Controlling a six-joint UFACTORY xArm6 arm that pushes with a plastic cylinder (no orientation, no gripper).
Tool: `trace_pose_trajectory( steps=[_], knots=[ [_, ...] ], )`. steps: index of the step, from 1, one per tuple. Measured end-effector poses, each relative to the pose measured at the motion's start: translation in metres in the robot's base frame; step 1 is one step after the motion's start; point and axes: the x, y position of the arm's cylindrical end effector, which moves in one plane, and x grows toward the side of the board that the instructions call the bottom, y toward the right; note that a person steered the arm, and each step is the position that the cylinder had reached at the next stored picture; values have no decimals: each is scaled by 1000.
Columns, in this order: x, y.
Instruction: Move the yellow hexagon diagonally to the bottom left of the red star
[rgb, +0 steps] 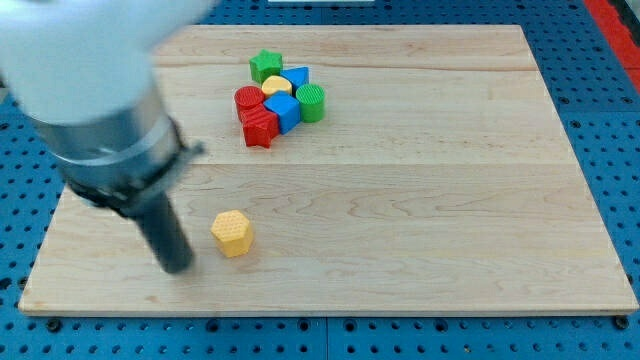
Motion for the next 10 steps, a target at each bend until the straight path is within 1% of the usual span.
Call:
trace_pose_trajectory(
  steps=[1,2,3,4,6,7,8,9,10],
  knots=[
    [-44,-5],
    [-2,0],
    [3,83],
    [8,115],
    [-16,153],
    [-17,197],
    [-42,224],
    [-70,174],
    [-64,103]
  ],
)
